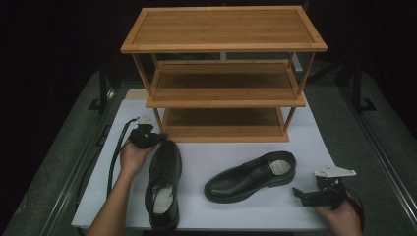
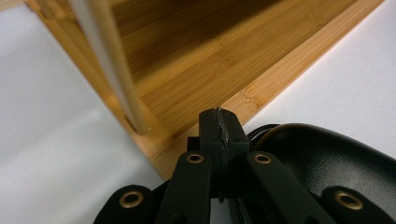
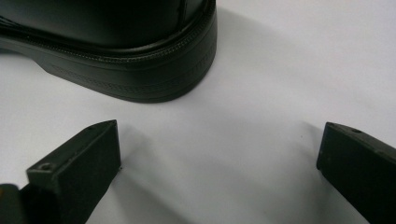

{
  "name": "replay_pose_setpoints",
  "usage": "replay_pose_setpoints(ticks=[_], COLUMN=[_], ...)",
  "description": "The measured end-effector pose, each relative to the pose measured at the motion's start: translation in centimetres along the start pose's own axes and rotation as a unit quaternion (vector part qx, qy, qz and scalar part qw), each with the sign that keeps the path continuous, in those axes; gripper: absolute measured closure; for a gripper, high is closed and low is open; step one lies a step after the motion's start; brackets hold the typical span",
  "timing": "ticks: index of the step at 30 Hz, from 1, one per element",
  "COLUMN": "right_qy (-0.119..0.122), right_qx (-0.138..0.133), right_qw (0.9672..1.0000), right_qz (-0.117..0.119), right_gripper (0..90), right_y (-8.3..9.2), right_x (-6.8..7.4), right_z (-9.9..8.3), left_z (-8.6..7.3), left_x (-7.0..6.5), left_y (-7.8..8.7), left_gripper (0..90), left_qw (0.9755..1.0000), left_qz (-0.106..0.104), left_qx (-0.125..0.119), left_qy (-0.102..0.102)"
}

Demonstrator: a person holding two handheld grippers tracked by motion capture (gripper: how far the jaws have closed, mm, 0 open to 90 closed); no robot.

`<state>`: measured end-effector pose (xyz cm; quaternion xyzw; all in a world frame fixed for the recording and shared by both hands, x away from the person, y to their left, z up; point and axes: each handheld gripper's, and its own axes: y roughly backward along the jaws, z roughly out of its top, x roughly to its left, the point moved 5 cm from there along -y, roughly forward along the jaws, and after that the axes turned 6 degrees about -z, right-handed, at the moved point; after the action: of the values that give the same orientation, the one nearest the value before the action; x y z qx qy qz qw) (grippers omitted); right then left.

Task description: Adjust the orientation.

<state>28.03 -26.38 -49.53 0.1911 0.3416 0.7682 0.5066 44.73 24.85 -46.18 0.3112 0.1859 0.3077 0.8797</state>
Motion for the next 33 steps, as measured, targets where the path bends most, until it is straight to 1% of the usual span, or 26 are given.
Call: replay_pose_setpoints(ticks=[2,5,7,10,12,15,16,18,22,24,27,28,30,33], right_qy=[0.000,0.000,0.000,0.000,0.000,0.001,0.001,0.001,0.001,0.001,0.001,0.000,0.001,0.000], right_qx=[0.000,0.000,-0.001,0.000,0.000,0.000,0.000,0.000,-0.001,0.000,0.000,0.000,-0.001,0.000], right_qw=[1.0000,1.0000,1.0000,1.0000,1.0000,1.0000,1.0000,1.0000,1.0000,1.0000,1.0000,1.0000,1.0000,1.0000], right_qz=[0.000,0.000,0.000,0.000,0.000,0.000,0.000,0.000,0.000,0.000,0.000,0.000,0.000,-0.001], right_gripper=[0.0,0.0,0.0,0.0,0.0,0.0,0.0,0.0,0.0,0.0,0.0,0.0,0.0,0.0], right_y=[0.0,0.0,0.0,0.0,0.0,0.0,0.0,0.0,0.0,0.0,0.0,0.0,0.0,0.0], right_x=[0.0,0.0,0.0,0.0,0.0,0.0,0.0,0.0,0.0,0.0,0.0,0.0,0.0,0.0], right_z=[0.0,0.0,0.0,0.0,0.0,0.0,0.0,0.0,0.0,0.0,0.0,0.0,0.0,0.0], left_z=[0.0,-0.2,-0.4,-1.1,-1.9,-2.8,-3.0,-3.4,-4.4,-5.1,-6.1,-6.6,-7.4,-8.7], left_x=[0.1,0.1,0.1,-0.2,-0.6,-0.9,-1.1,-1.6,-2.5,-3.1,-4.1,-4.6,-5.4,-6.6], left_y=[0.1,0.8,1.6,3.4,4.5,5.8,6.3,7.1,8.4,8.9,9.7,10.1,10.7,11.1], left_gripper=[90.0,90.0,90.0,90.0,90.0,90.0,90.0,90.0,90.0,90.0,90.0,90.0,90.0,90.0], left_qw=[1.0000,1.0000,1.0000,0.9999,0.9998,0.9998,0.9996,0.9992,0.9993,0.9995,0.9996,0.9997,0.9996,0.9996], left_qz=[-0.002,-0.004,-0.001,0.002,-0.001,-0.004,-0.005,-0.012,-0.014,-0.014,-0.016,-0.017,-0.019,-0.022], left_qx=[-0.002,0.001,-0.002,-0.010,-0.017,-0.020,-0.025,-0.034,-0.031,-0.024,-0.020,-0.017,-0.017,-0.014], left_qy=[0.002,0.000,0.001,0.005,0.006,0.010,0.012,0.017,0.017,0.014,0.011,0.008,0.008,0.004])
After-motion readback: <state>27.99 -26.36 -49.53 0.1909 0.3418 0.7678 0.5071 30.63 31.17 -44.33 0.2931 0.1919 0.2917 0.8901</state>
